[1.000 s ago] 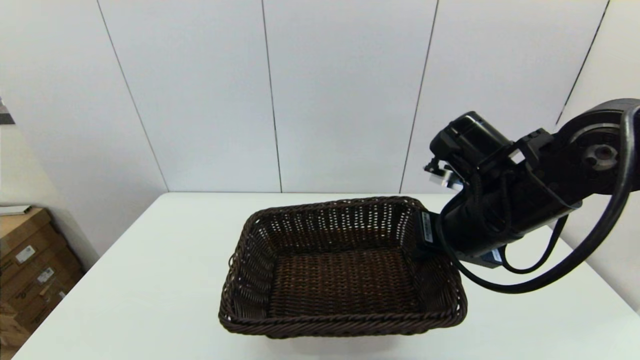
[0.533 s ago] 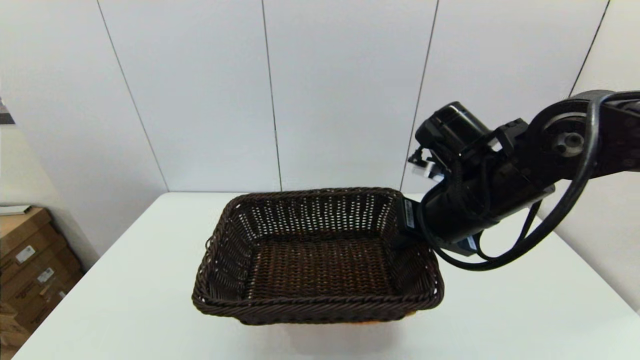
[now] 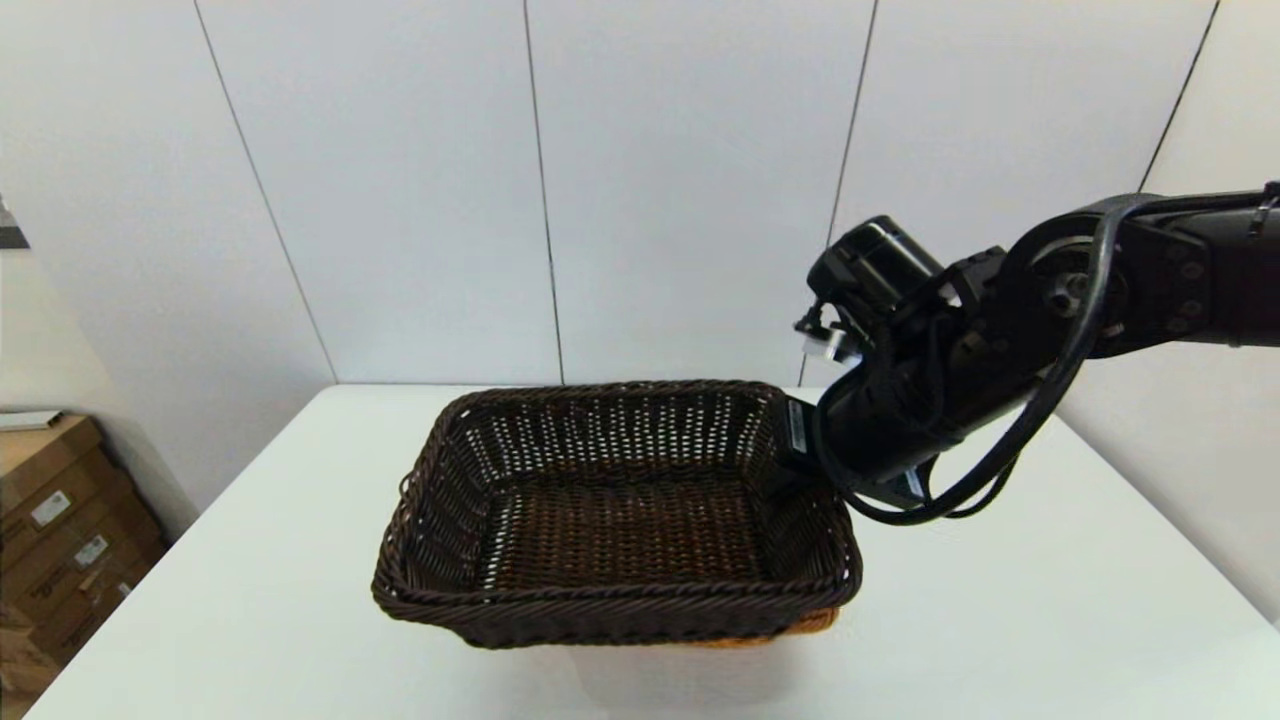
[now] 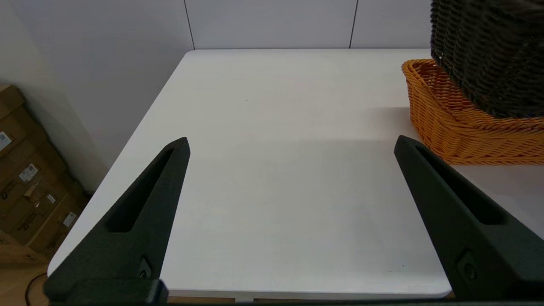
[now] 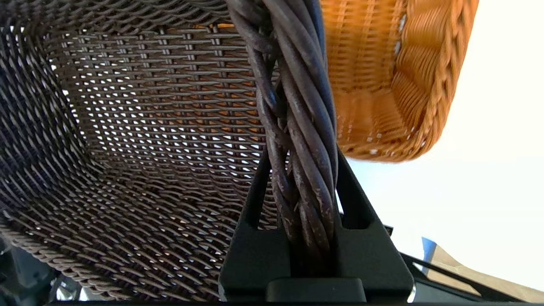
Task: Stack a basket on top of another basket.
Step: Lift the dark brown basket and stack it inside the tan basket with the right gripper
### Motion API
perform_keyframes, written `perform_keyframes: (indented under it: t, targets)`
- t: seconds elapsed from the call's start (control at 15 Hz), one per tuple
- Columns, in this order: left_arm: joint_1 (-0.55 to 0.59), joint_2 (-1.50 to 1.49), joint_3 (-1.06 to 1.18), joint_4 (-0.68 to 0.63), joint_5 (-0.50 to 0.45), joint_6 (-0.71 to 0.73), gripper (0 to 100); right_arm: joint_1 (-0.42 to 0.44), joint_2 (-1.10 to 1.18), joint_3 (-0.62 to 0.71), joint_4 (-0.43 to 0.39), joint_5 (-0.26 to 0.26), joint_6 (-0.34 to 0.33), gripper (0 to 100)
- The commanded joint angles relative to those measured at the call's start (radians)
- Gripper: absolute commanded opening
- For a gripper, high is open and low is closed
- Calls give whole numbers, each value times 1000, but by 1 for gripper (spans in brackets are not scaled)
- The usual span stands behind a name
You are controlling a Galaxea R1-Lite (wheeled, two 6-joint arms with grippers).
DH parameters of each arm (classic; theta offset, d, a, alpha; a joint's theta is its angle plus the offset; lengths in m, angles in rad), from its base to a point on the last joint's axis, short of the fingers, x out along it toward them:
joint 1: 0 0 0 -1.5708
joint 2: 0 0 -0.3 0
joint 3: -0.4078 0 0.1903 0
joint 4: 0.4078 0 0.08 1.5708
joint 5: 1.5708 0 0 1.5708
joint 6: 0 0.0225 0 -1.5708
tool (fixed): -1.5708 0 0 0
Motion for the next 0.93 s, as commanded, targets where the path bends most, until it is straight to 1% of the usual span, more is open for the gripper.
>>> perform_keyframes:
  t: [0.07,0.53,0.93]
  targets:
    - [0,0,0,0,0,0,100,-27,42,-42,5,2,-10,0]
    - [0,0,0,1,0,0,100,-106,59,-42,7,5,-74,0]
    - [0,0,0,1,0,0,100,-116,86,-41,8,5,-105,0]
